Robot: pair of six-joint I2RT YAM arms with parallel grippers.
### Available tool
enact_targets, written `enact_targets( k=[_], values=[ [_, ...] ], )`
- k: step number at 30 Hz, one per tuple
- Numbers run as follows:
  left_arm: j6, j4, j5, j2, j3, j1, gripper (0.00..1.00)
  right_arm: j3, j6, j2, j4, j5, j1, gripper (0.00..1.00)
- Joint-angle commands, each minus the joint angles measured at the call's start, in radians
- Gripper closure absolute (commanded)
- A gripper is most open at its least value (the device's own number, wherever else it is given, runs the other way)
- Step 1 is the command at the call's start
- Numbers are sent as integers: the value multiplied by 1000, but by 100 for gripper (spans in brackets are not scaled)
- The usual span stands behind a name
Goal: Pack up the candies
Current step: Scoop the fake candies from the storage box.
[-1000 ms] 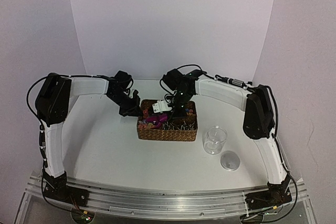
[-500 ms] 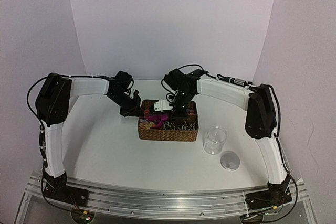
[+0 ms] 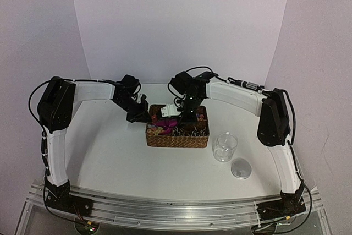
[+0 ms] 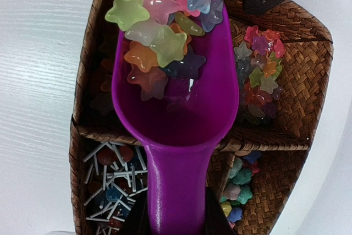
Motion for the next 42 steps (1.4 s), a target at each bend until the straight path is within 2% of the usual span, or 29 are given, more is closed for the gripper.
enact_targets(
  k=[1,6,11,24,36,42],
  values=[
    [15,-19,2,-10,-15,17,100,56,12,-55,-26,180,19,100],
    [16,-16,11,-11,-12,17,100,78,2,-28,-5,275,47,100],
    [13,-16,9,-11,-15,17,100,88,-2,-50,-4,300,63,100],
    [16,-16,0,-14,-22,17,100,-37,-12,-113,-51,363,48,100],
    [17,-10,0,-18,-33,19,100,-43,-12,-116,-74,366,43,100],
    [16,-3,4,-21,-40,19,100,-56,32,-132,-77,273,20,100]
  ],
)
